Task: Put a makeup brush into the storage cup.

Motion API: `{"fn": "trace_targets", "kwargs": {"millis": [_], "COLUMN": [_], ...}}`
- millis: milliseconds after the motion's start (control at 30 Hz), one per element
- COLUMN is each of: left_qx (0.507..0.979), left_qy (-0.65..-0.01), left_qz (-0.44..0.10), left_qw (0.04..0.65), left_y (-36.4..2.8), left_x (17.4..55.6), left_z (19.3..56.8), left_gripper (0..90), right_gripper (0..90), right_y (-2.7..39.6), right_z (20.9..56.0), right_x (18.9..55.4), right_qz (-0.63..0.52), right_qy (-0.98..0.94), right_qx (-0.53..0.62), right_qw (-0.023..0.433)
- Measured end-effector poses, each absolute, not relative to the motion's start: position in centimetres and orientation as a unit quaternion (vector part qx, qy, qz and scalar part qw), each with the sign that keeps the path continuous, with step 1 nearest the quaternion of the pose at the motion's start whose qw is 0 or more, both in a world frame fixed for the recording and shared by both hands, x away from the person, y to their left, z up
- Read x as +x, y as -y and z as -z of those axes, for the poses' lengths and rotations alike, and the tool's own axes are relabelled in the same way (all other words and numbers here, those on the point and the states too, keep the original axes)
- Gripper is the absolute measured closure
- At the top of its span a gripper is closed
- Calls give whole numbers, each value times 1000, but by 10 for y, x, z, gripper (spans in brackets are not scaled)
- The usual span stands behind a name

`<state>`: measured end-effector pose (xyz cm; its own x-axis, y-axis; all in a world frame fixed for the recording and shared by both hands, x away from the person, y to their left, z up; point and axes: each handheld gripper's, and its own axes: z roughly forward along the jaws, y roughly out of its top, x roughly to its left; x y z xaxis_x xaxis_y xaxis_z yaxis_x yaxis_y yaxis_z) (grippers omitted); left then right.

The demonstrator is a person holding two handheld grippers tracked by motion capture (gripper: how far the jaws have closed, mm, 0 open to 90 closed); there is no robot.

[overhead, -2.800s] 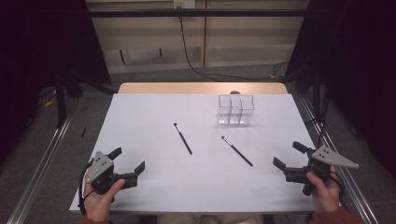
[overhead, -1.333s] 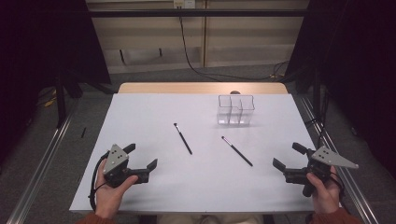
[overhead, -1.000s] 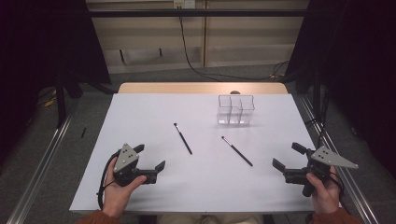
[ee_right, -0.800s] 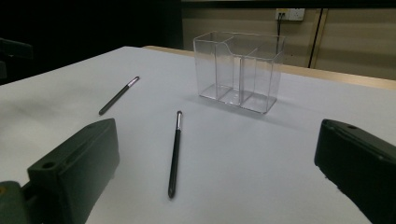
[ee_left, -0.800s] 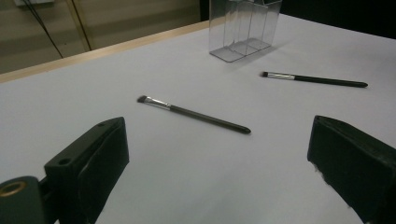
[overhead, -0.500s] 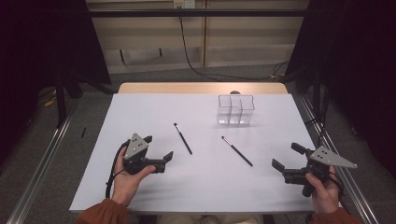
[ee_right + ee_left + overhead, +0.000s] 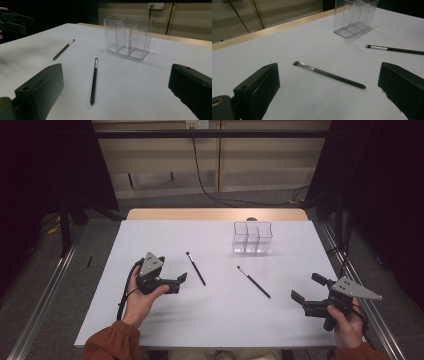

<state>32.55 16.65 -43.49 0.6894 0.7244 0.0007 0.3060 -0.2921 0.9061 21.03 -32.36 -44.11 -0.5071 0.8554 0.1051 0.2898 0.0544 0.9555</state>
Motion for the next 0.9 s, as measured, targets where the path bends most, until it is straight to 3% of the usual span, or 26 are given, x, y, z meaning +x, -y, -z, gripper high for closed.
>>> {"fn": "trace_targets", "kwargs": {"millis": [900], "left_qx": [767], "left_qy": [-355], "left_qz": [-203], "left_qw": [495], "left_y": [-140], "left_x": [379], "left_z": [419], "left_gripper": [37], "right_gripper": [0], "right_y": [324], "right_z": [442], "right_x": [211], "right_qz": [-541], "right_qy": [-680], "right_qx": [422], "right_qw": [260]}}
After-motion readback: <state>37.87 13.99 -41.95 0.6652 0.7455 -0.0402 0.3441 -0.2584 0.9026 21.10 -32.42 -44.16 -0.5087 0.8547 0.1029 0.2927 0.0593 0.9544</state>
